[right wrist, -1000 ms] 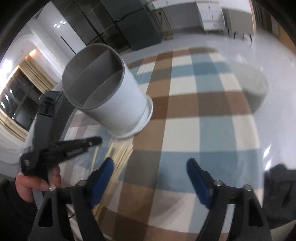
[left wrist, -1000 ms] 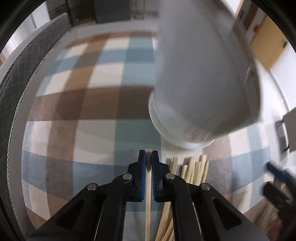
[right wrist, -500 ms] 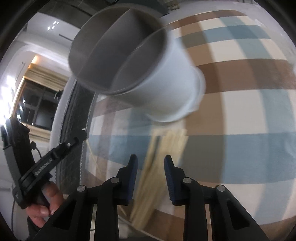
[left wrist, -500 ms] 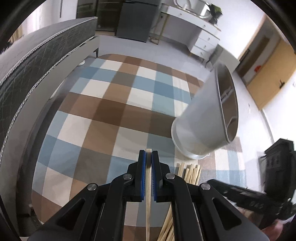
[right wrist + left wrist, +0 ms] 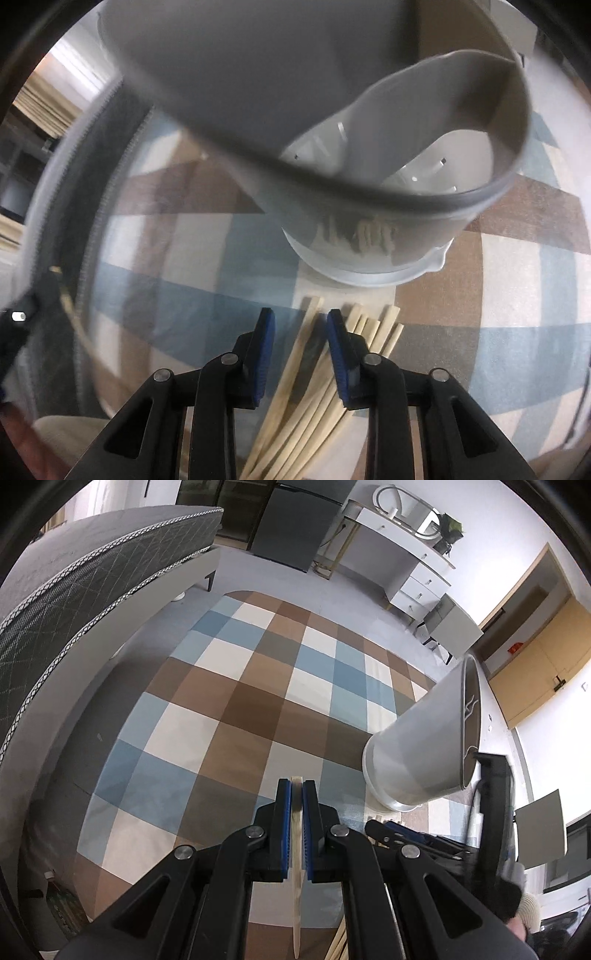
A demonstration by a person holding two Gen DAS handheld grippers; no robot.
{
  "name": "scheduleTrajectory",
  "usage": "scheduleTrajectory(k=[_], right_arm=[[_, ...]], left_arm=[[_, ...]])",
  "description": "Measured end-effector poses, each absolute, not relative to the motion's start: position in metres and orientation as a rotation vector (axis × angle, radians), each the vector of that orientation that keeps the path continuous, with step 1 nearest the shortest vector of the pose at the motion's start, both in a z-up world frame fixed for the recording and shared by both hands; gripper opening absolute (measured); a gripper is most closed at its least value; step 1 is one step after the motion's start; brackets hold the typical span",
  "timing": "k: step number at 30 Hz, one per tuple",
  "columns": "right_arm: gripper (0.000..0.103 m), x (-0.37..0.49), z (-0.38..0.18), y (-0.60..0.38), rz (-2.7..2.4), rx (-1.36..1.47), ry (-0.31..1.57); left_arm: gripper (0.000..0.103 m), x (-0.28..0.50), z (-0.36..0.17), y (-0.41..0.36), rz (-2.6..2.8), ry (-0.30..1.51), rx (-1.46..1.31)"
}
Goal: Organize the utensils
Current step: 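Lift the chopstick with the left tool while the right tool grasps another chopstick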
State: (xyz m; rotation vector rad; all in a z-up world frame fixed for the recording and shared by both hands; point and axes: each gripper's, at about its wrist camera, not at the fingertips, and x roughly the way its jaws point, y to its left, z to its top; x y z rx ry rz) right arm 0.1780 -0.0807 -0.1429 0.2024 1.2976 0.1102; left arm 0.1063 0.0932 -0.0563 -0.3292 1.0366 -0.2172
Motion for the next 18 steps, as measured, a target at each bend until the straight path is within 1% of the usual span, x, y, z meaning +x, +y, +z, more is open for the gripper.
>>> scheduleTrajectory(k=[1,3,4,6,7,15,18], right_arm=[[0.021,0.179,-0.145,-0.076,0.100,0.180,1.294],[0.015,0.180,-0.148,-0.067,0.066,0.124,1.288],[0.008,0.180,-0.148,-0.064,0.064,0.115,1.281],[0.005,0.180,-0.147,-0.061,0.061,0.123,1.274],[0.000,0.179,-0.145,-0.060,0.068,0.138,1.256],[0.000,0.146,-0.113,-0.087,0.152,0.205,1.086],[0.000,0.137,-0.116,-0.093,0.193,0.230,1.093]], left_arm=[[0.002,0.107,-0.057,0.095,-0.219,1.038,-0.334],[0.002,0.107,-0.057,0.097,-0.223,1.040,-0.338],[0.002,0.107,-0.057,0.097,-0.225,1.039,-0.337],[0.002,0.108,-0.057,0.097,-0.226,1.041,-0.334],[0.002,0.107,-0.056,0.097,-0.229,1.041,-0.335],[0.002,0.100,-0.048,0.087,-0.240,1.022,-0.283],[0.002,0.096,-0.048,0.083,-0.232,1.027,-0.273]])
